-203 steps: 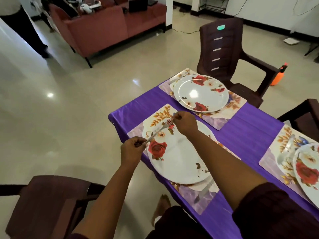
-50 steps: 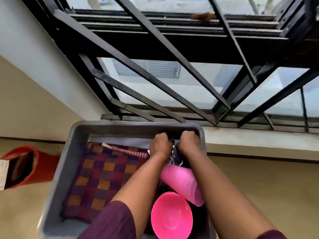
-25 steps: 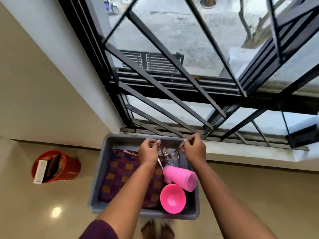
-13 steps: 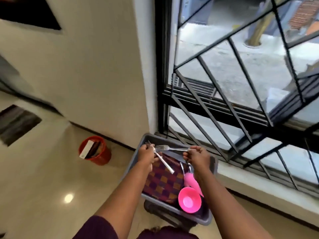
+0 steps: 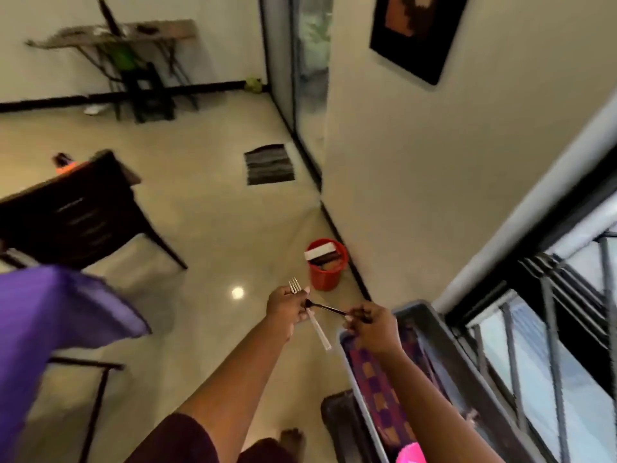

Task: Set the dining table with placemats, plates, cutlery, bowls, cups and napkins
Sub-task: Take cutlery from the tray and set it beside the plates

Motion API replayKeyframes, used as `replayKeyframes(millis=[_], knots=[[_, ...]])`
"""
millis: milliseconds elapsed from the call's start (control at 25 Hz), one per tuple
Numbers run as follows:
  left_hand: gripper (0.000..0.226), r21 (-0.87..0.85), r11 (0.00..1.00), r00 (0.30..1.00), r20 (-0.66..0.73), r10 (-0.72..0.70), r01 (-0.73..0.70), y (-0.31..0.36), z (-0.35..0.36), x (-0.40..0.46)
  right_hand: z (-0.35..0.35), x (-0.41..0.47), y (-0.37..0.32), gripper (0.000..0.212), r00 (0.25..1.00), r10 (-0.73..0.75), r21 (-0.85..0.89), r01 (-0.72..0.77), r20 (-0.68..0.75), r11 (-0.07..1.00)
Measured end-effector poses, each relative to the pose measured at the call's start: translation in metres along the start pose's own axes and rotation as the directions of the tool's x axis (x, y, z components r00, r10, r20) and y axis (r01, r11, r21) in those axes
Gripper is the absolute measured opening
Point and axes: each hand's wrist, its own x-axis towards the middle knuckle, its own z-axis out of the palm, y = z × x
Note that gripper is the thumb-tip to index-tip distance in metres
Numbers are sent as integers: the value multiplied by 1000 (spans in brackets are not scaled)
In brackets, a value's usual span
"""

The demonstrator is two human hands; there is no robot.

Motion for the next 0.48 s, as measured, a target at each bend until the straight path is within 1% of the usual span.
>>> replayKeyframes(millis=[40,120,200,280,360,480], knots=[[15,-14,1000,999,-42,2,-3,1,-23,1,20,3,-5,29,998,-13,-12,14,61,1000],[13,-66,998,992,-122,-21,13,4,-70,1,62,6,-13,27,980,-39,-57,51,194,997],[14,-173,985,971,-232,-63,23,9,-117,0,108,9,-21,30,927,-93,-109,141,363,984],[16,-303,953,934,-343,-102,-7,13,-166,1,157,11,-34,34,864,-141,-121,226,484,967],[16,-403,913,893,-430,-131,-60,17,-211,4,207,11,-47,31,807,-187,-136,313,560,940],[21,-451,884,851,-506,-141,-122,29,-265,14,271,12,-69,30,745,-266,-178,457,611,872]])
